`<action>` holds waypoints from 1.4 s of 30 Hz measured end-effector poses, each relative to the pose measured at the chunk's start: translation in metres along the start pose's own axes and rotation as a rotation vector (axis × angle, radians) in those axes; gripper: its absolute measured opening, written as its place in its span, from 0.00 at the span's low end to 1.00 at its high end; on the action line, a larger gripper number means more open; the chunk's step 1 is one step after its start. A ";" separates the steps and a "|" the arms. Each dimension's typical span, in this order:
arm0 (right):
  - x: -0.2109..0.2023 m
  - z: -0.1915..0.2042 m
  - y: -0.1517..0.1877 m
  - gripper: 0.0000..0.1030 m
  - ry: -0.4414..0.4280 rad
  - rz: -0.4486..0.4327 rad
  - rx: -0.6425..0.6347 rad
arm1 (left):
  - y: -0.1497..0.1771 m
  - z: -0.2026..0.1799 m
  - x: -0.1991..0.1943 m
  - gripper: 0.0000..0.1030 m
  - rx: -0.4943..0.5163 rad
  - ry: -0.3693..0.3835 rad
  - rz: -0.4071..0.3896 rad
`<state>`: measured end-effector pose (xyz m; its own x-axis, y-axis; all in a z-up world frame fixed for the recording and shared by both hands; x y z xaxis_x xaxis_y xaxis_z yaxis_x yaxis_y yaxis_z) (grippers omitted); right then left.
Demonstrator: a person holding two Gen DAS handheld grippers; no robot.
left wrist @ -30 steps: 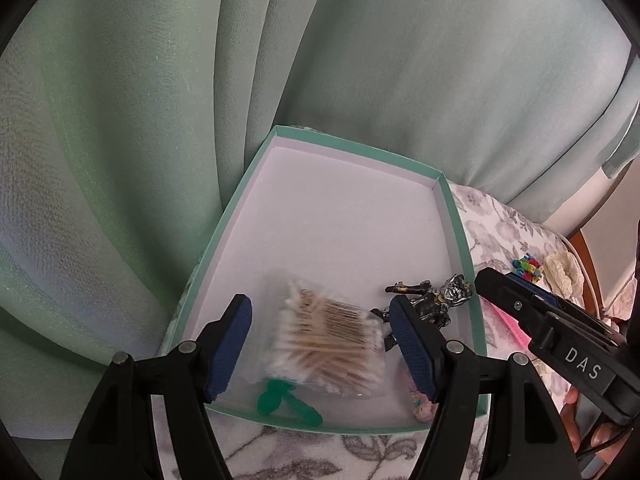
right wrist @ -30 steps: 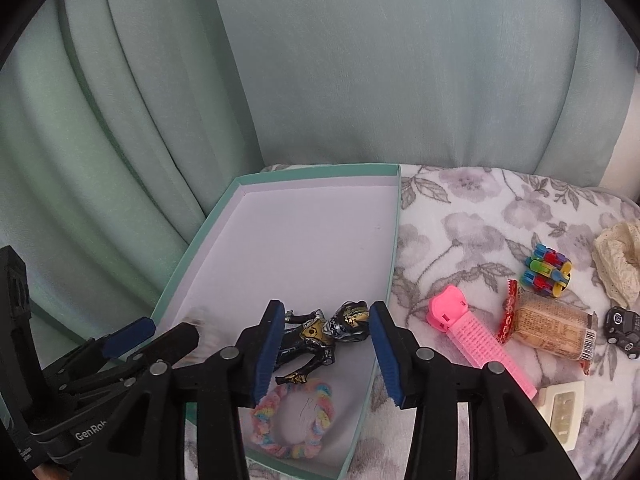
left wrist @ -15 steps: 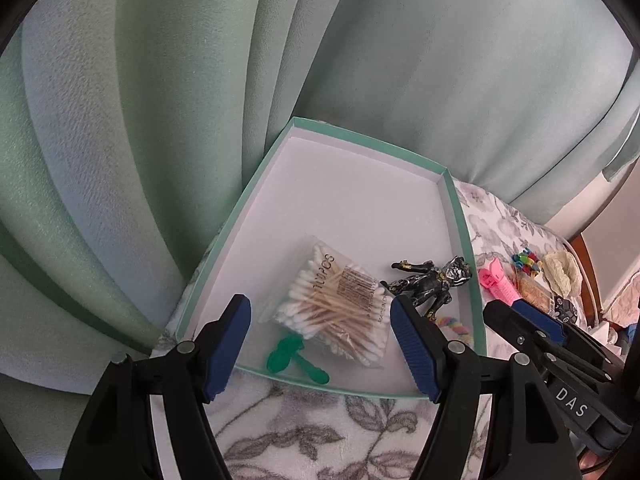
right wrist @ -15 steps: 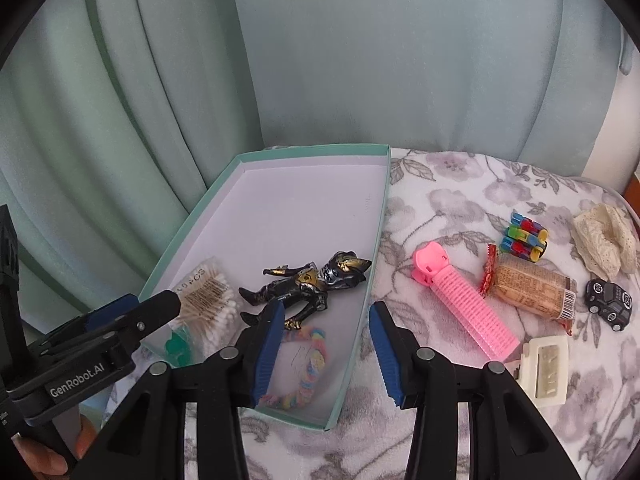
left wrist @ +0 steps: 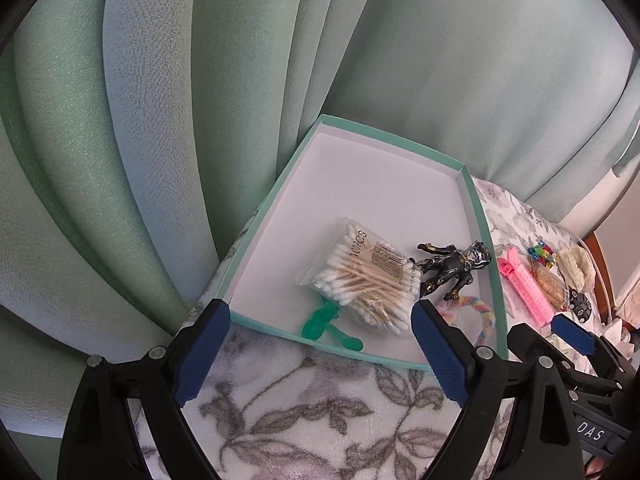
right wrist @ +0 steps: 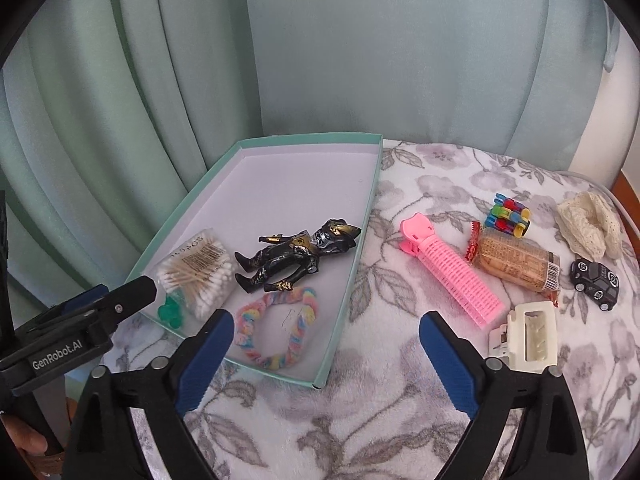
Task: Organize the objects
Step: 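Withdraw both open tools up from the tray, then move the left tool to the pink hair roller while the right tool approaches the white clip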
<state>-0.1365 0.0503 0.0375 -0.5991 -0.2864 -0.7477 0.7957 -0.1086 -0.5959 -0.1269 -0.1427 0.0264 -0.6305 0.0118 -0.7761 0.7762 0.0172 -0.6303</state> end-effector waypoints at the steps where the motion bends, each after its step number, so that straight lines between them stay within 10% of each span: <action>1: -0.001 0.000 0.001 0.97 0.002 -0.002 -0.005 | 0.001 0.000 0.000 0.90 0.000 -0.001 0.002; 29: -0.037 -0.032 0.005 1.00 0.012 -0.119 -0.036 | -0.001 -0.025 -0.016 0.90 0.073 -0.024 -0.083; 42: -0.077 -0.120 -0.011 1.00 0.069 -0.187 0.151 | -0.010 -0.089 -0.018 0.90 0.156 0.128 -0.081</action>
<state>-0.1097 0.1871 0.0661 -0.7377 -0.1824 -0.6500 0.6716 -0.2958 -0.6793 -0.1239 -0.0542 0.0479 -0.6787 0.1435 -0.7203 0.7082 -0.1317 -0.6936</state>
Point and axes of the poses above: each gripper's, at about its wrist camera, not at the fingertips, and x roughly the way its jaws point, z to its left, y to its underside, the point moved 4 cm from there along x, roughly the way its jaws point, and after that the axes turned 13 degrees about x, right-handed, at the moved point
